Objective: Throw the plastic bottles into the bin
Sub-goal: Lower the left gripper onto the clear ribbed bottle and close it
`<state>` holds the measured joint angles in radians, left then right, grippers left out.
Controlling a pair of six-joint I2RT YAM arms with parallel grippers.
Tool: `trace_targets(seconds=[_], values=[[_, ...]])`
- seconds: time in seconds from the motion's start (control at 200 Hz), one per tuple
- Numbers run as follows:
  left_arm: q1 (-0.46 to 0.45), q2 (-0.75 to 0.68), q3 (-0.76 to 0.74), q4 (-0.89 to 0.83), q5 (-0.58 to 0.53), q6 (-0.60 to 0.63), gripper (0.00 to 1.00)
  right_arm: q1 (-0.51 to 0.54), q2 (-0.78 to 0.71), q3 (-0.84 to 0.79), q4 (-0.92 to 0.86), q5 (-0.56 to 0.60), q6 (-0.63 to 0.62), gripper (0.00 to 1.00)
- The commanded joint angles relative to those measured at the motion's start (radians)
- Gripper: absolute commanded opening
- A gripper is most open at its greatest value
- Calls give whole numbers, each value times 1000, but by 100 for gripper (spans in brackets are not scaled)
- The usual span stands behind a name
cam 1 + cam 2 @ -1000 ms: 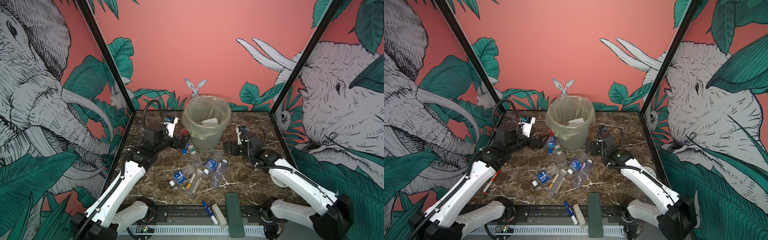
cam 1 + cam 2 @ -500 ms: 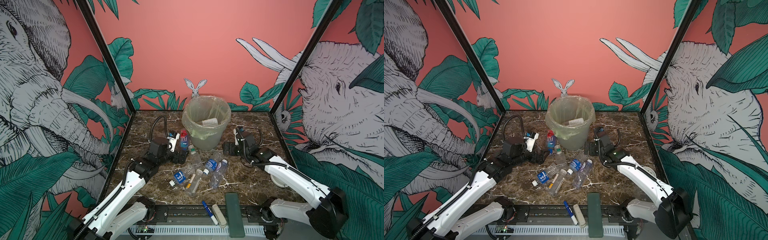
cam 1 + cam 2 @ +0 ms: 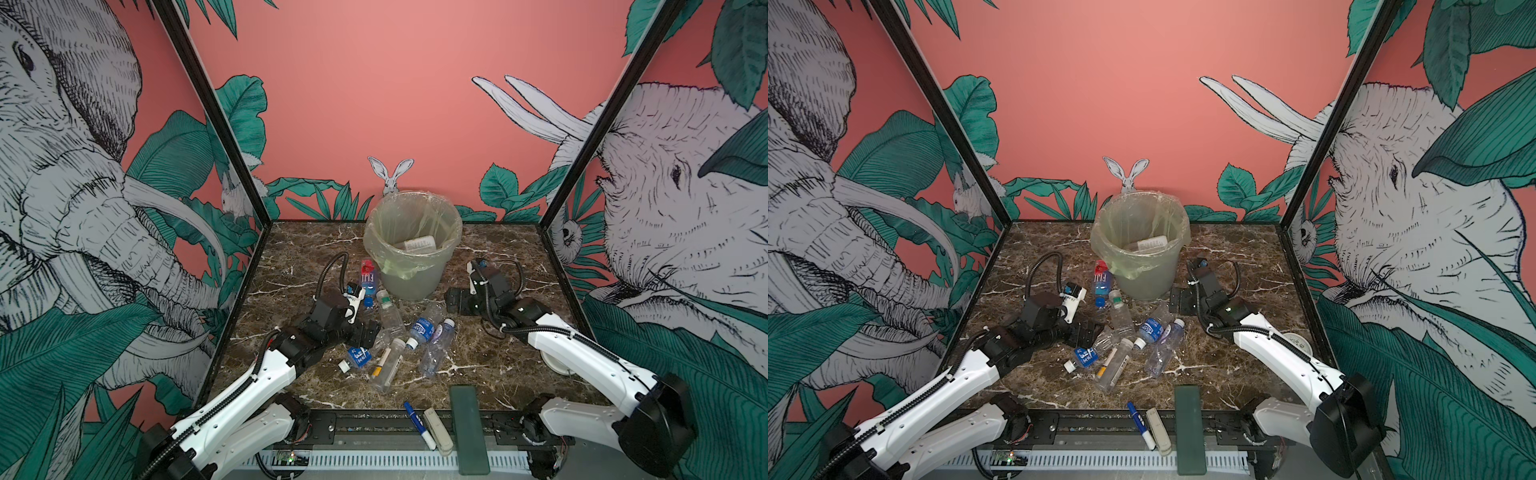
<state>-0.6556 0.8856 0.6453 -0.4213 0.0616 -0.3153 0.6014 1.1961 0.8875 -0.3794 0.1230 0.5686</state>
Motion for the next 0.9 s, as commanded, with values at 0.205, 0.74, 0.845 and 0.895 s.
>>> trace_targets(seconds=[0.205, 0.74, 0.845, 0.895], values=[[-35, 1, -72, -8, -62, -79, 98, 4, 5, -21, 33, 10, 20, 99], [-85, 92, -150, 57, -65, -107, 97, 3, 13, -36, 38, 3, 29, 99], [-86, 109, -160, 72, -63, -109, 97, 3, 12, -36, 37, 2, 28, 99], [-88, 118, -162, 79, -65, -107, 97, 3, 12, -37, 36, 3, 28, 99]])
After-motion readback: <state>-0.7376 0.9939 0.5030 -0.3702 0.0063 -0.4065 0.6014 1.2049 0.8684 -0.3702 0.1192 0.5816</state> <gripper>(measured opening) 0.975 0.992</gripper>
